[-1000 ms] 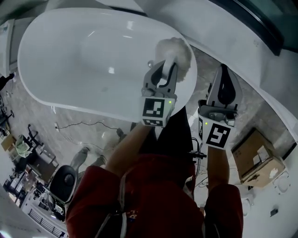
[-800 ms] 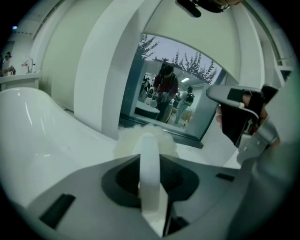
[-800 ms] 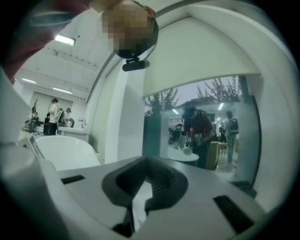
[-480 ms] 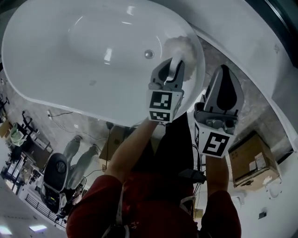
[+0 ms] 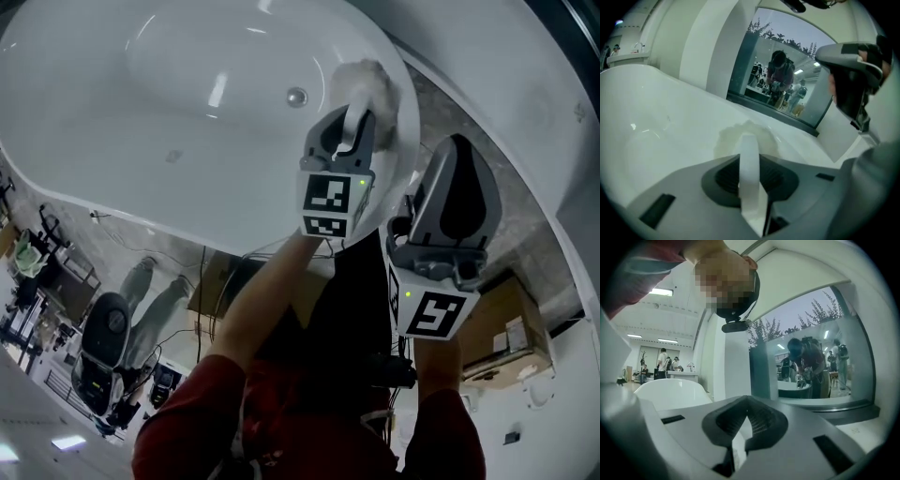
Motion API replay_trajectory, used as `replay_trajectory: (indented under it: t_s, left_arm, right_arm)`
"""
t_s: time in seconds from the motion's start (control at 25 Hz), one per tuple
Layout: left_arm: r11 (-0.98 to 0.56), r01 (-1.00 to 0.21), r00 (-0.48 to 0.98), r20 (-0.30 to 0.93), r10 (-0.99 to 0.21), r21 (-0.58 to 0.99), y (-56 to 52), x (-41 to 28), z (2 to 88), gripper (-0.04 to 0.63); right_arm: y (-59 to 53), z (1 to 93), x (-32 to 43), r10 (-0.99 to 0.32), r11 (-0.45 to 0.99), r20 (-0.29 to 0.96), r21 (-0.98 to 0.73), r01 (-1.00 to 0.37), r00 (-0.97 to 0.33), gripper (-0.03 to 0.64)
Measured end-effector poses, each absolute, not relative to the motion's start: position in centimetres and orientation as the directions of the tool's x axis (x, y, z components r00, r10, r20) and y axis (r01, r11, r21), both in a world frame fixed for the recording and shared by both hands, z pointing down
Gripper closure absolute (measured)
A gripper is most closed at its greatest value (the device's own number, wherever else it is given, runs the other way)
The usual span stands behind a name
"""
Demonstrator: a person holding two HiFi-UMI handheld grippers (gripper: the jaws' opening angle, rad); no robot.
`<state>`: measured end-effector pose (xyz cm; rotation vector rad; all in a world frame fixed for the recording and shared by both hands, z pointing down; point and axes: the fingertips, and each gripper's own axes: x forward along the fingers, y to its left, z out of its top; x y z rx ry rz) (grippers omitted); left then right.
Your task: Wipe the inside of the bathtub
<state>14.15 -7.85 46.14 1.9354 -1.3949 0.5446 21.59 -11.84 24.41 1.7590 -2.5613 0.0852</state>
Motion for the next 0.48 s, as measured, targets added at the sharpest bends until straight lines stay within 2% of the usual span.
replay_trajectory:
  t_s: [0.48]
  left_arm:
    - [-0.235, -0.933, 0.360, 0.678, -0.641, 0.274, -9.5, 10.8, 54.9, 0.499]
  right_arm:
    - [-11.8, 28.6, 14.6, -0.925, 0.373, 0.061, -0.048, -0.927, -0.375, 0.606]
